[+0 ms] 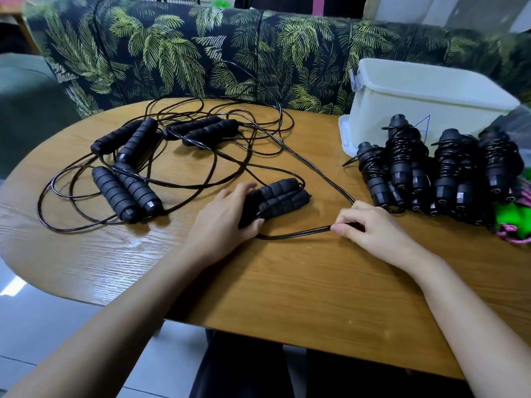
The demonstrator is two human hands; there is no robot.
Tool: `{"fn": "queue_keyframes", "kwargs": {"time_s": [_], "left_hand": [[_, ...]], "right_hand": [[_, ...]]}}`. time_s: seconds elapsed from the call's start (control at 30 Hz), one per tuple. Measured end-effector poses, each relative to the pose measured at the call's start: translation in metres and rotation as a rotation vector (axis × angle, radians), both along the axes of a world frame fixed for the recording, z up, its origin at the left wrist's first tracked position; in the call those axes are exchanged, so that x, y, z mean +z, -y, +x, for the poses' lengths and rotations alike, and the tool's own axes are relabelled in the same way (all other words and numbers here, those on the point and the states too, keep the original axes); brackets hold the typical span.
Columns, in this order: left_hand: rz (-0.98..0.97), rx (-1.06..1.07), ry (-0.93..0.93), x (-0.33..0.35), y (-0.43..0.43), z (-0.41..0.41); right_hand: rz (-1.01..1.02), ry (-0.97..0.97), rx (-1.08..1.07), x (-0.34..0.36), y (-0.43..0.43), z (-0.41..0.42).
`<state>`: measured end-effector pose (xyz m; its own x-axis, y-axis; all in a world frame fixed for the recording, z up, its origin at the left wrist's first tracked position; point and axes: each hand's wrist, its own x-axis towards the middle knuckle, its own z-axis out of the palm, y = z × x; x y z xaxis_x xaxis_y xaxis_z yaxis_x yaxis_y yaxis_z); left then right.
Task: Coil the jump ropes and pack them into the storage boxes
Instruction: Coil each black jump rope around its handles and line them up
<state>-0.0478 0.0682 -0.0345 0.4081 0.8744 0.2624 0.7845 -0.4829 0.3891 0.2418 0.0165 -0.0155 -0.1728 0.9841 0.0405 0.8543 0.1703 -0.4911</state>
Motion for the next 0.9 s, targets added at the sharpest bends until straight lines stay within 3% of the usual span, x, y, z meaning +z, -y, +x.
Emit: {"fn": "queue_keyframes", "kwargs": {"time_s": [0.17, 0.33, 0.5, 0.67, 0.77, 0.9], "left_hand": [[0.033, -0.052, -0.139, -0.009, -0.007, 0.001], [0.036, -0.095, -0.035, -0.01, -0.012, 0.0], [0.106, -0.272, 0.049, -0.003, 0.005, -0.01], [0.267, -0.469, -0.135, 0.032, 0.038, -0.012], [0.385, -0.444, -0.247, 0.047, 0.049, -0.005], [0.447, -0.289, -0.249, 0.06, 0.049, 0.004]], "right_hand": [[-0.031, -0.003, -0.009, -0.003, -0.003, 0.0], [-0.111, -0.07, 0.012, 0.004, -0.004, 0.0], [-0.153, -0.088, 0.046, 0.018, -0.015, -0.002], [-0.263, -0.207, 0.073, 0.045, -0.028, -0.021], [-0.239, -0.202, 0.064, 0.072, -0.036, -0.038], [-0.098, -0.205, 0.042, 0.108, -0.035, -0.062]]}}
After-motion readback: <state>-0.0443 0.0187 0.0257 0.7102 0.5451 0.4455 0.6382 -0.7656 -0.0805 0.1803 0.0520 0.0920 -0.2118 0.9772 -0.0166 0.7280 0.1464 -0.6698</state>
